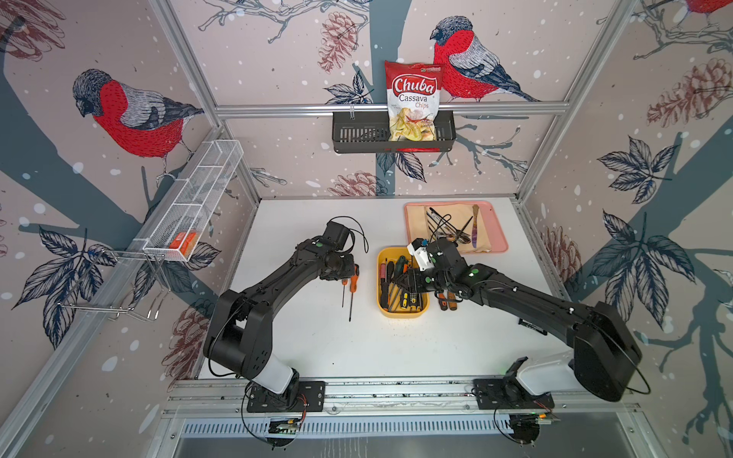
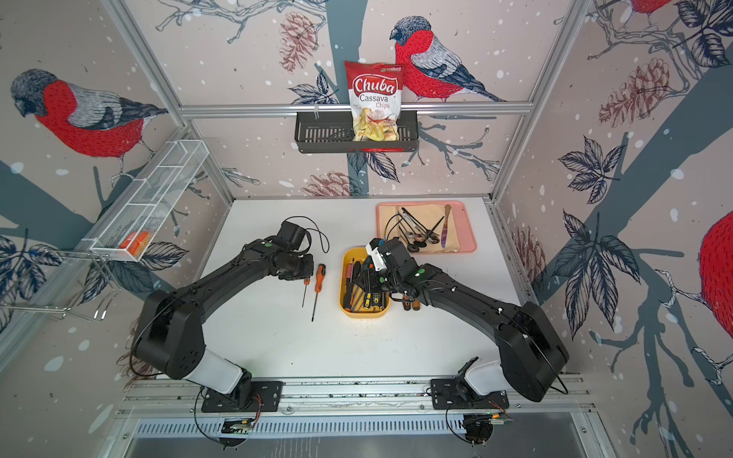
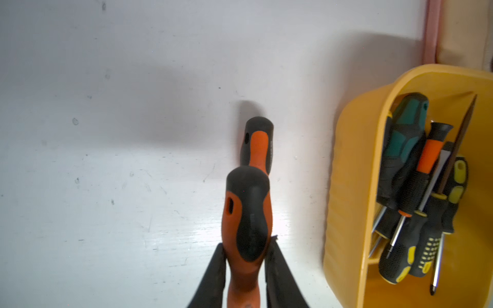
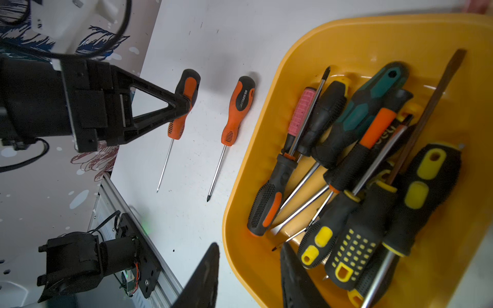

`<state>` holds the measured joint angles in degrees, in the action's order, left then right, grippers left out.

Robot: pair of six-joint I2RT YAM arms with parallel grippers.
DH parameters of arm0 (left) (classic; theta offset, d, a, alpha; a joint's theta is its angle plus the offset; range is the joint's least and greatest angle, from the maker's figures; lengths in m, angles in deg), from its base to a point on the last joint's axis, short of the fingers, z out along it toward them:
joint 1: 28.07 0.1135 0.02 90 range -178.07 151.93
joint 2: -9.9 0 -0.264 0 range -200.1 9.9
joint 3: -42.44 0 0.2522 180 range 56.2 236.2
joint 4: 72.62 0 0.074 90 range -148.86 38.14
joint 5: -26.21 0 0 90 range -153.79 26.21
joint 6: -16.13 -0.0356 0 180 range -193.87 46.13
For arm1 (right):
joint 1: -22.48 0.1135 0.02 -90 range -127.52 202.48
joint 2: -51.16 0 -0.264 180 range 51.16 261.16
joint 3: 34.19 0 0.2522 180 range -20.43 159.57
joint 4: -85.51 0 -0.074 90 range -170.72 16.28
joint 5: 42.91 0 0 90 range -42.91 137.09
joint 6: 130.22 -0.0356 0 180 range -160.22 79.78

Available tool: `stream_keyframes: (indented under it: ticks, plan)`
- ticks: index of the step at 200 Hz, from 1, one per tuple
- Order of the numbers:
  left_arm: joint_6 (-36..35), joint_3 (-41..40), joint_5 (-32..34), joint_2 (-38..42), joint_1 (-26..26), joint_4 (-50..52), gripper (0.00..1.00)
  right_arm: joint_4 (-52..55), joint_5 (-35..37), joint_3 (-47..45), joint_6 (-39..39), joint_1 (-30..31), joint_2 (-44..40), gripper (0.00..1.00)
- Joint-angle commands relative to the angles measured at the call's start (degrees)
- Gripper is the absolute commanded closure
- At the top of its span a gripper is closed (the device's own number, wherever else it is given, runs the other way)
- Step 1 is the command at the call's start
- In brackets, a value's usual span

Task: Take out the screwdriver from the storage box
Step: Place the screwdriver at the center of the board.

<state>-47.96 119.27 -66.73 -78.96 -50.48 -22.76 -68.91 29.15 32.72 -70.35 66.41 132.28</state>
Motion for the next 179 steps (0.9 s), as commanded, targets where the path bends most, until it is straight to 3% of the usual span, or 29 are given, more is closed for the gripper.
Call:
stream_keyframes:
  ticks: [1,179]
  plan:
    - [-2.57,-1.65,-0.64,-0.45,1.35,-3.55,0.96,-1.73,2.01,0.48,-1.57,0.79,0.45,0.61]
    - [-2.91,-8.23,-2.05,-8.72,3.18,-17.12,0.92,-1.08,6.38,-0.92,-3.64,2.12,0.35,0.61]
